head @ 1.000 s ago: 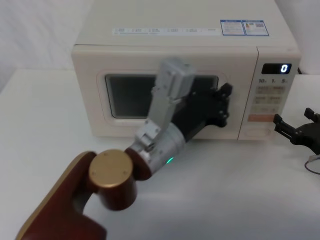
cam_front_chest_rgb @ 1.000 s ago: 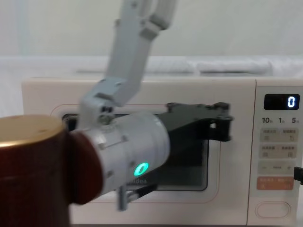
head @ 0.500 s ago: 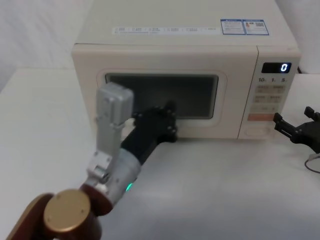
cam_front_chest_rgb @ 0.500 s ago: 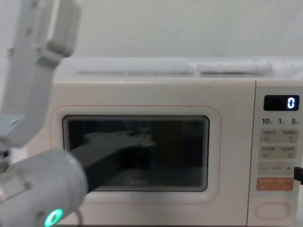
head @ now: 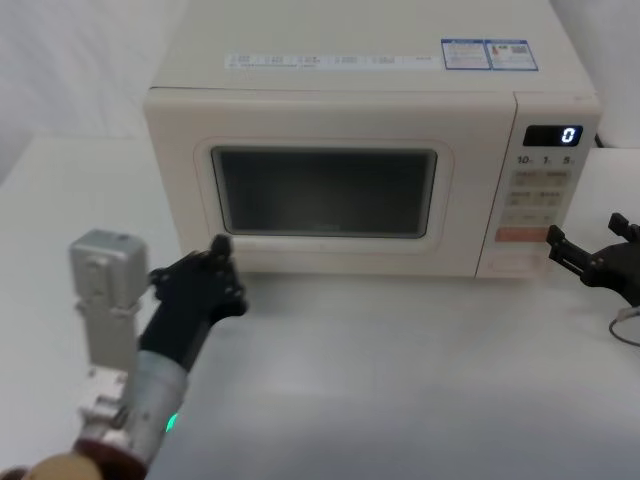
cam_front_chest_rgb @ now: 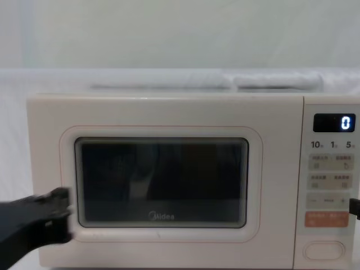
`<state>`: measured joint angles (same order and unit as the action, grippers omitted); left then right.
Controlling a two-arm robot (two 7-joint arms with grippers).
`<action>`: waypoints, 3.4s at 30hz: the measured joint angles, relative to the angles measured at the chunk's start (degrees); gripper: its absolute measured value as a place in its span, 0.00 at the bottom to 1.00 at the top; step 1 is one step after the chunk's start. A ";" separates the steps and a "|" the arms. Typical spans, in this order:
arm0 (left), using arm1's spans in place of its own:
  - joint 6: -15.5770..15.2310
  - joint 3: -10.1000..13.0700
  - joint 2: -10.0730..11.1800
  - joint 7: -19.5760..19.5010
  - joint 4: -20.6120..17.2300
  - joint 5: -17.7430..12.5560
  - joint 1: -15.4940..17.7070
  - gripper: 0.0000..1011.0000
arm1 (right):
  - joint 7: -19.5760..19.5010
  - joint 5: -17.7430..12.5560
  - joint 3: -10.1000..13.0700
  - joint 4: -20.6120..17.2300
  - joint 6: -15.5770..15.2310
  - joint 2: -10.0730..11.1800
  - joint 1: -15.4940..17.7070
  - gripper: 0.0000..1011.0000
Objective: Press the button to open the microwave door with one hand; close the microwave door with the other hand.
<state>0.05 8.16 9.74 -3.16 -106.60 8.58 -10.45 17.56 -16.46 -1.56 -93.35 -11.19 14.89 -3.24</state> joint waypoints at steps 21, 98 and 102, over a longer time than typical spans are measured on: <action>2.09 -9.17 -0.50 -2.43 6.17 2.38 -0.23 0.00 | 0.00 0.00 0.00 0.00 0.00 0.00 0.00 0.99; 0.95 -9.76 -2.38 -2.66 10.01 1.54 2.44 0.79 | 0.00 0.00 0.00 0.00 0.00 0.00 0.00 0.99; 0.95 -9.76 -2.38 -2.66 10.01 1.54 2.44 0.89 | 0.00 0.00 0.00 0.00 0.00 0.00 0.00 0.99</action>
<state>1.00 -1.60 7.36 -5.82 -96.59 10.13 -8.01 17.57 -16.46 -1.56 -93.36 -11.20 14.89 -3.24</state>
